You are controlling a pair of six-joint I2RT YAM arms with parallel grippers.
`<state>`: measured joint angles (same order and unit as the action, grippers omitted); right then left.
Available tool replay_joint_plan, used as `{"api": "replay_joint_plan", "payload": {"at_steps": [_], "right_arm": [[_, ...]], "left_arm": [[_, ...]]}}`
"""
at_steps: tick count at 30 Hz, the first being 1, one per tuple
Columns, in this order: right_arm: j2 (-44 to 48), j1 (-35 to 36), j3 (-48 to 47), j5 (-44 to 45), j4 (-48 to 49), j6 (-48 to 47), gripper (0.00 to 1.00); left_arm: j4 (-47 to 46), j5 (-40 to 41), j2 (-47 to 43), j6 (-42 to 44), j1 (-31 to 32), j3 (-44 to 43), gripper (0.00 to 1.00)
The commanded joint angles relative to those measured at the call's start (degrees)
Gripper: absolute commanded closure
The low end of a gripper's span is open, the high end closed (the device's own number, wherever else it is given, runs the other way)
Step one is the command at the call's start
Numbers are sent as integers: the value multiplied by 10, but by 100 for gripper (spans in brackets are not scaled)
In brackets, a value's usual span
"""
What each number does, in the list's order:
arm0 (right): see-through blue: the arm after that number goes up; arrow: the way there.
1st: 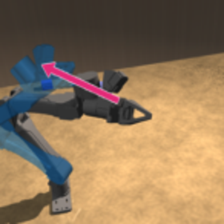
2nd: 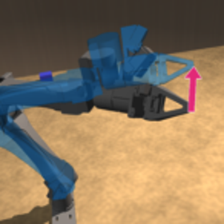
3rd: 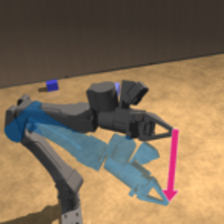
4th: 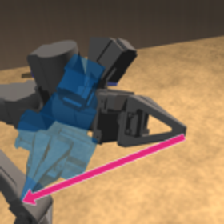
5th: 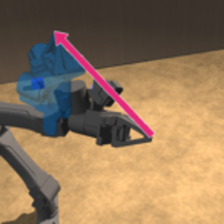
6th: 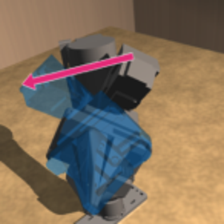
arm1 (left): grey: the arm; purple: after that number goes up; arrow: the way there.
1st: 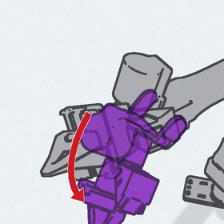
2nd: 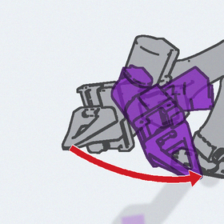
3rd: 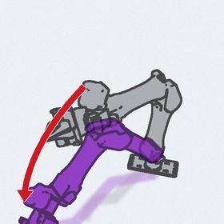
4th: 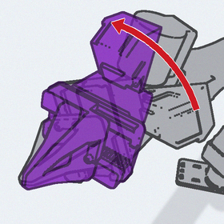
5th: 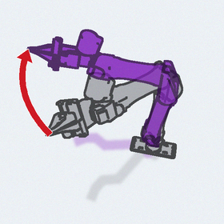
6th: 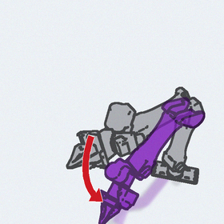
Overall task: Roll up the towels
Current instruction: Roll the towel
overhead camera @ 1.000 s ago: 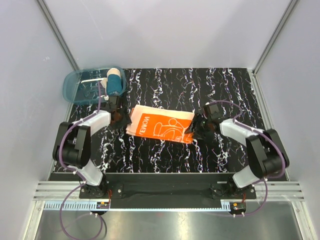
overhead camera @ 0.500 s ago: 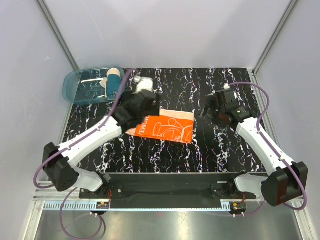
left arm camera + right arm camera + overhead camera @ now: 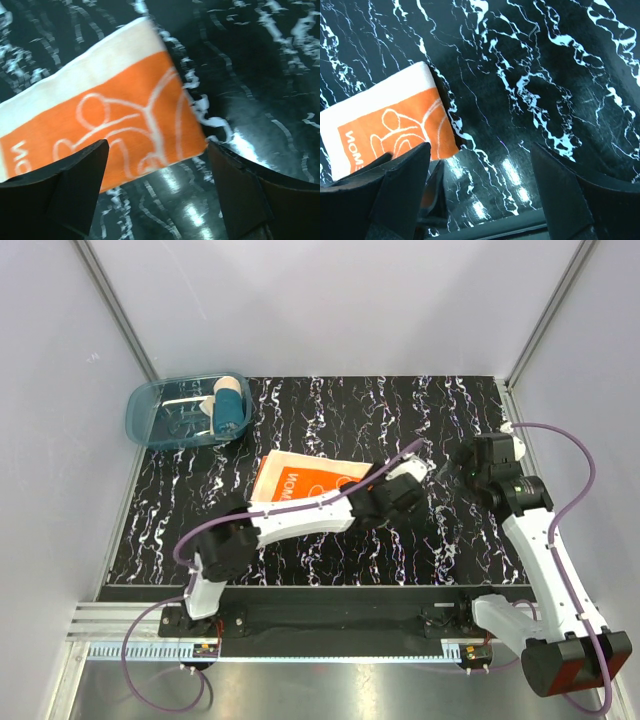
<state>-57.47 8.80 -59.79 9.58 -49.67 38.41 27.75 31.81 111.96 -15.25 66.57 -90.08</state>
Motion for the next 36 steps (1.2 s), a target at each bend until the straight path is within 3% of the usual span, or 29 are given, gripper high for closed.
{"api": "replay_joint_plan", "payload": {"at_steps": [1,8,18,22,31,36], "right_arm": [[24,-5,14,5,-24,2,11],[34,-6,31,-11,-25,3,11],[25,-6,30,-17,-23,-2,11],[24,-6,31,-18,-23,-3,11],[17,-6,27,-20,-24,-4,11],[17,-5,22,-17,-28,-4,11]], "left_arm": [[-8,-31,39,6,6,-68,19],[2,-58,103,-9,19,-98,30],[27,-18,138,-35,23,-81,35],[38,-6,147,-55,23,-58,49],[1,-14,131,-83,21,24,49],[-24,-31,101,-93,20,77,76]]}}
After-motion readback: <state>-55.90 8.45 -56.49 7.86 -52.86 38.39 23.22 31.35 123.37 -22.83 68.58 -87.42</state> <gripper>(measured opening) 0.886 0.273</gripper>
